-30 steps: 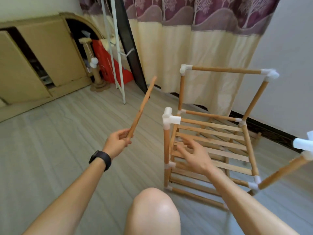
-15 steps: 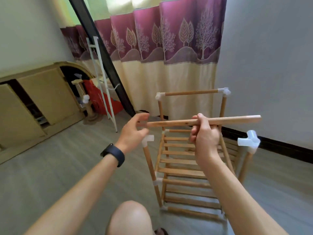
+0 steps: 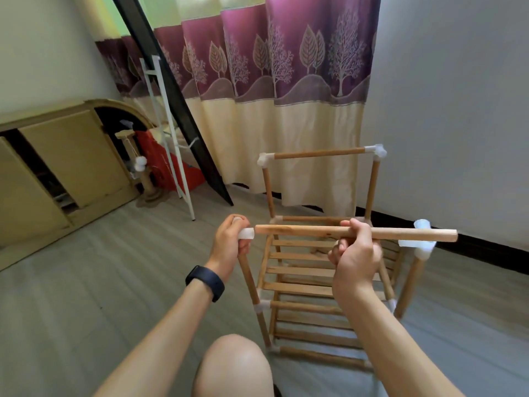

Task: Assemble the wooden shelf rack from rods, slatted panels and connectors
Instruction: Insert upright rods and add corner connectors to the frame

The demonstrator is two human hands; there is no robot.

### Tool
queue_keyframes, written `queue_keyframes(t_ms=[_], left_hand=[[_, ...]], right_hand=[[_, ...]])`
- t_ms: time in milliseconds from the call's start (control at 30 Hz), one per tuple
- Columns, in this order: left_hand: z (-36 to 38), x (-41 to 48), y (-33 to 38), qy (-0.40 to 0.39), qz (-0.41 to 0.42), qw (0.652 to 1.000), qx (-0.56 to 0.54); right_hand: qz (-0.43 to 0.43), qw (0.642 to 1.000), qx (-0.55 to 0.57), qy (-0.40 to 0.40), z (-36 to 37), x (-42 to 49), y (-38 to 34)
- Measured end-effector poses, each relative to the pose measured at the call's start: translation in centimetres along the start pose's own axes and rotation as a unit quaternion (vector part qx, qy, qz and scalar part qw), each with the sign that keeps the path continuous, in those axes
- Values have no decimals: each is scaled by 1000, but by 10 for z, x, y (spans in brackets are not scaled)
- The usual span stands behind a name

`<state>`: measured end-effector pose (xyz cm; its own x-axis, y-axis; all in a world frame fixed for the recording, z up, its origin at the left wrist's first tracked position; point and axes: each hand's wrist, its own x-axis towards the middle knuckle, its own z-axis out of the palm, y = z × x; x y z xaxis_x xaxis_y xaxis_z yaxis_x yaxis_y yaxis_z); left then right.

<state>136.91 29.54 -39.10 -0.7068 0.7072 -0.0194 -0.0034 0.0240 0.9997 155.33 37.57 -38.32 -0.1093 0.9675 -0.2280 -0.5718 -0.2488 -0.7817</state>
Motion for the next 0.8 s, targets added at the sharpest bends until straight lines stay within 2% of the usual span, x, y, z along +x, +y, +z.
queue_keyframes(t_ms=[367, 467, 700, 800], left_hand=[[6, -3, -2, 12, 8, 1000, -11], [4, -4, -1, -4, 5, 1000, -21], [0, -5, -7, 21, 2, 1000, -19], [-6, 0, 4, 3, 0, 999, 32]], right_hand=[[15, 1000, 5, -15, 1, -4, 6], [30, 999, -16, -41, 4, -5, 12], [50, 995, -32, -80, 11, -8, 17], [89, 985, -75, -128, 8, -10, 7]])
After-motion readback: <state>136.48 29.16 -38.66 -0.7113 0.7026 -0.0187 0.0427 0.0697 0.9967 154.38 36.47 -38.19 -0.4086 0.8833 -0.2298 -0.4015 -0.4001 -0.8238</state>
